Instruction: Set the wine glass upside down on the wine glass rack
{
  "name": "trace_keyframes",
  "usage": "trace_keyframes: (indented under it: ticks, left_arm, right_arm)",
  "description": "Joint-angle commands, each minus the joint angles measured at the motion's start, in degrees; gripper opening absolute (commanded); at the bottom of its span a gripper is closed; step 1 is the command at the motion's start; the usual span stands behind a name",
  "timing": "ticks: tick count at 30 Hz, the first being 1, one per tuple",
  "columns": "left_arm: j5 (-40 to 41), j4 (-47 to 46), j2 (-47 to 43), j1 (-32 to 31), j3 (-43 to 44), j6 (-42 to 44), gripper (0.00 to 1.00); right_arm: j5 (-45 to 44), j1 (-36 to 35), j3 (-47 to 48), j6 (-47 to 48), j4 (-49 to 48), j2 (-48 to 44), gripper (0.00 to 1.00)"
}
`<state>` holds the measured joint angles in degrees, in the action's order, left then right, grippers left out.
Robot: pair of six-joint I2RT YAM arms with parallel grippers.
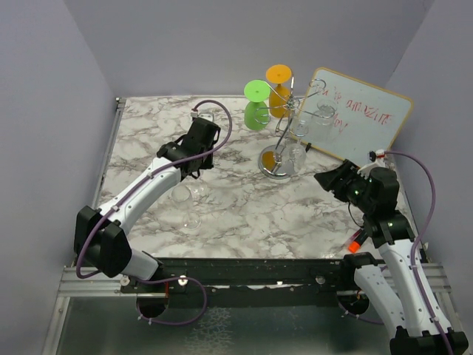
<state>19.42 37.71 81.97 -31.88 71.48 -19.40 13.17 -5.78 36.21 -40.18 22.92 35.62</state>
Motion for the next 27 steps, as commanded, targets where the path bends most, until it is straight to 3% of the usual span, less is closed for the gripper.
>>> trace_keyframes:
  ticks: [1, 8, 12, 17, 22, 27]
  left_arm:
    - [-2.5, 3.0, 1.2, 0.3, 2.5, 2.9, 0.30]
    - [-6.7, 4.2, 2.1, 0.3, 2.5, 4.0, 0.15]
    - [-9.2, 4.2, 2.0, 0.3, 2.9, 3.6, 0.00]
    - [-15.5, 1.7, 0.4, 0.2, 2.9, 2.3, 0.00]
    - [-27.4, -5.2, -2.6, -1.5, -0.3, -1.8, 0.00]
    - [-28.5, -14.9, -6.6, -6.0, -5.9, -7.1, 0.00]
  right_arm:
    - [2.0, 0.1, -0.2, -0.9, 1.8, 0.1, 0.60]
    - [2.0, 0.1, 0.9, -3.7, 2.7, -0.3, 0.60]
    - [1.1, 0.1, 1.4, -4.7, 3.9, -1.0, 0.60]
    - [-0.3, 0.0, -0.2, -7.7, 4.5, -2.2, 0.60]
    - [-0.2, 0.0, -5.4, -15.1, 2.5, -4.3, 0.61]
    - [2.5, 0.1, -11.6, -25.6, -0.8, -6.8, 0.63]
